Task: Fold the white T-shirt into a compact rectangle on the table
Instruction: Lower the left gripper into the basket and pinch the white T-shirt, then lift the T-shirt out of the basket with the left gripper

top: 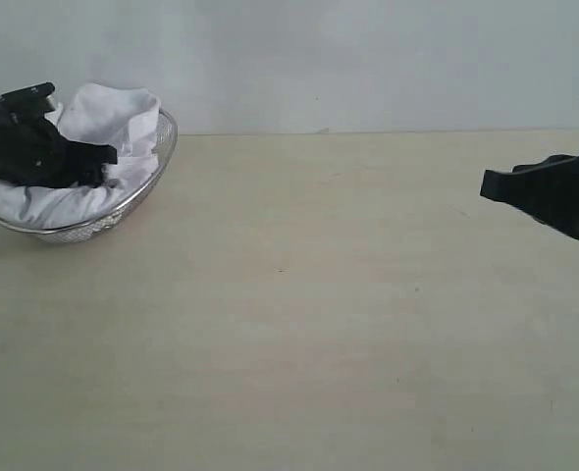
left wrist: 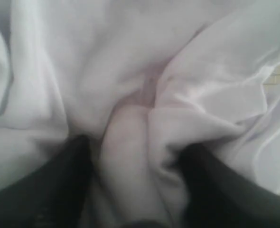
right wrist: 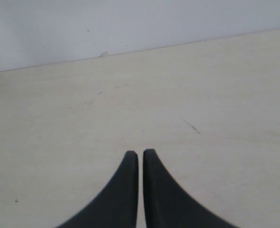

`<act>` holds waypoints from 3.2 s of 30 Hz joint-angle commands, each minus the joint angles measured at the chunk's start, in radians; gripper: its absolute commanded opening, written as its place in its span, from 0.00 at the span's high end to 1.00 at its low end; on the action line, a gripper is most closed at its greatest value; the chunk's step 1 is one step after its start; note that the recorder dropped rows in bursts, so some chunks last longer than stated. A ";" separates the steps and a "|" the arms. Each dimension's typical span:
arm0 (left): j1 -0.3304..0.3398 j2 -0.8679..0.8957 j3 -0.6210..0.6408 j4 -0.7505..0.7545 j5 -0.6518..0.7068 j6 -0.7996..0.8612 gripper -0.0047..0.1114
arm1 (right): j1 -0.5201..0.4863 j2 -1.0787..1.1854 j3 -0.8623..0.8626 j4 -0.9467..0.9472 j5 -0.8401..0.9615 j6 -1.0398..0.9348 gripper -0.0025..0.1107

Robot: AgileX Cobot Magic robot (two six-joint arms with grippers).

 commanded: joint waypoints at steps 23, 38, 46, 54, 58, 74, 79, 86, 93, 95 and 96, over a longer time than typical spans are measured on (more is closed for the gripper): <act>0.001 -0.314 -0.095 -0.080 0.126 0.087 0.92 | 0.000 -0.001 -0.004 -0.007 -0.010 -0.041 0.98; -0.004 -0.549 -0.095 -0.994 0.489 0.792 0.92 | 0.000 -0.001 -0.004 -0.007 -0.008 -0.062 0.98; -0.068 -0.554 -0.143 -1.183 0.711 0.869 0.92 | 0.000 -0.001 -0.004 -0.007 -0.021 -0.062 0.98; -0.161 -0.551 -0.261 -1.035 0.613 0.767 0.92 | 0.000 -0.001 -0.004 -0.010 -0.013 -0.062 0.98; -0.285 -0.547 -0.168 -0.834 0.594 0.792 0.92 | 0.000 -0.001 -0.004 -0.010 -0.015 -0.062 0.98; -0.513 -0.446 0.028 -0.893 0.401 0.916 0.92 | 0.000 -0.001 -0.004 -0.036 0.009 -0.062 0.98; -0.577 -0.538 0.028 -0.916 0.390 0.899 0.92 | 0.000 -0.001 -0.004 -0.036 0.009 -0.088 0.98; -0.604 -0.647 0.028 -1.086 0.527 0.852 0.92 | 0.000 -0.001 -0.004 -0.036 0.009 -0.088 0.98; -0.604 -0.681 0.028 -0.987 0.369 0.882 0.92 | 0.000 -0.001 -0.004 -0.036 0.009 -0.096 0.98; -0.604 -0.663 0.028 -0.926 0.343 0.865 0.92 | 0.000 -0.001 -0.004 -0.033 0.009 -0.130 0.98; -0.604 -0.653 0.028 -0.914 0.343 0.860 0.92 | 0.000 -0.001 -0.004 -0.033 0.009 -0.149 0.98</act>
